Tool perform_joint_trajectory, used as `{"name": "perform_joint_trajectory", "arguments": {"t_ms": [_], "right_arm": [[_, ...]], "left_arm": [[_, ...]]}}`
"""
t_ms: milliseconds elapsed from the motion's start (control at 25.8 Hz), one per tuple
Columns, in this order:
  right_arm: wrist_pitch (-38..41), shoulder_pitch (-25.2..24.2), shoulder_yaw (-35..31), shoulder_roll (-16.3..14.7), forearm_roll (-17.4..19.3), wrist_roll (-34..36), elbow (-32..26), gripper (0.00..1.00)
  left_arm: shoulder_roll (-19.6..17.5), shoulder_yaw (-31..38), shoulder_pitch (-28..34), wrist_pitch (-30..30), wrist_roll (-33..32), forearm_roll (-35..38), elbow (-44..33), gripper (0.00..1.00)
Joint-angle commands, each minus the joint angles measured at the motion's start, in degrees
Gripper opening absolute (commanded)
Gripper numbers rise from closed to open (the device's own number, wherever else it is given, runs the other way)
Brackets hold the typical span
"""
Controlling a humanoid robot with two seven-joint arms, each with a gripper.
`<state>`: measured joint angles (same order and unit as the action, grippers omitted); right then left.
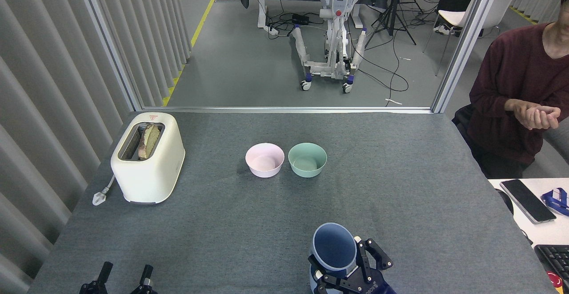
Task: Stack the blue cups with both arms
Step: 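Carry the blue cup with the right gripper over the placed cup and lower it in, then open the right gripper and lift it away from the stacked cups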
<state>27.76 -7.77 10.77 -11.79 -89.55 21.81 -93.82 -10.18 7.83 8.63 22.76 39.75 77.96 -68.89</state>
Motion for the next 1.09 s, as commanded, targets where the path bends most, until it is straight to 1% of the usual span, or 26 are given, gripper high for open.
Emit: {"name": "perform_joint_trajectory", "arguments": {"t_ms": [0,310,426,465,504,543,581,775,814,930,1008,1047], "right_arm": [[0.0,-1.1,-0.8,-0.1,0.0,-0.1,0.1,0.31],[0.4,-2.3,-0.8,-0.1,0.0,-0.1,0.0,0.33],[0.4,-2.6,-1.1,-0.1,0.0,-0.1,0.0,0.36],[0.4,-2.8,-1.4,0.0,0.0,-0.1,0.0,0.39],[0.4,-2.8,-1.7,0.0,0.0,-0.1,0.0,0.50],[0.1,-2.9,-1.9,0.1,0.0,-0.1,0.0,0.73],[0.0,-2.9,-2.2,0.1,0.0,0.0,0.0,1.00],[-0.8,-2.3,-4.1,1.0,0.3,0.0,-0.6,1.00],[-2.2,-1.4,-5.5,2.1,0.5,-0.1,-0.8,1.00],[-5.5,3.8,-12.1,5.6,1.5,-0.4,-1.9,1.00],[-6.5,6.7,-18.4,6.2,3.4,-1.6,-0.9,1.00],[-6.7,7.0,-21.2,6.0,4.4,-2.6,0.1,1.00]], "left_arm": [[-0.4,0.1,0.0,0.1,0.0,-0.1,0.1,1.00],[-0.8,0.2,-0.1,0.1,0.0,-0.2,0.2,1.00],[-0.9,0.2,-0.2,0.1,0.0,-0.2,0.2,1.00],[-0.9,0.2,-0.2,0.1,0.0,-0.2,0.2,1.00],[-1.0,0.2,-0.2,0.1,0.1,-0.2,0.5,1.00],[-1.1,0.2,-0.3,0.1,0.0,-0.2,0.7,1.00],[-1.2,0.2,-0.6,0.1,0.0,-0.2,0.8,1.00],[-1.1,0.1,-1.2,0.1,0.0,-0.3,1.0,1.00],[-1.0,0.2,-1.2,0.1,0.0,-0.3,1.0,1.00],[-0.8,0.2,-1.4,0.1,0.0,-0.3,0.9,1.00],[-0.9,0.2,-1.5,0.1,0.0,-0.3,0.9,1.00],[-0.9,0.1,-1.5,0.1,0.0,-0.3,0.9,1.00]]}}
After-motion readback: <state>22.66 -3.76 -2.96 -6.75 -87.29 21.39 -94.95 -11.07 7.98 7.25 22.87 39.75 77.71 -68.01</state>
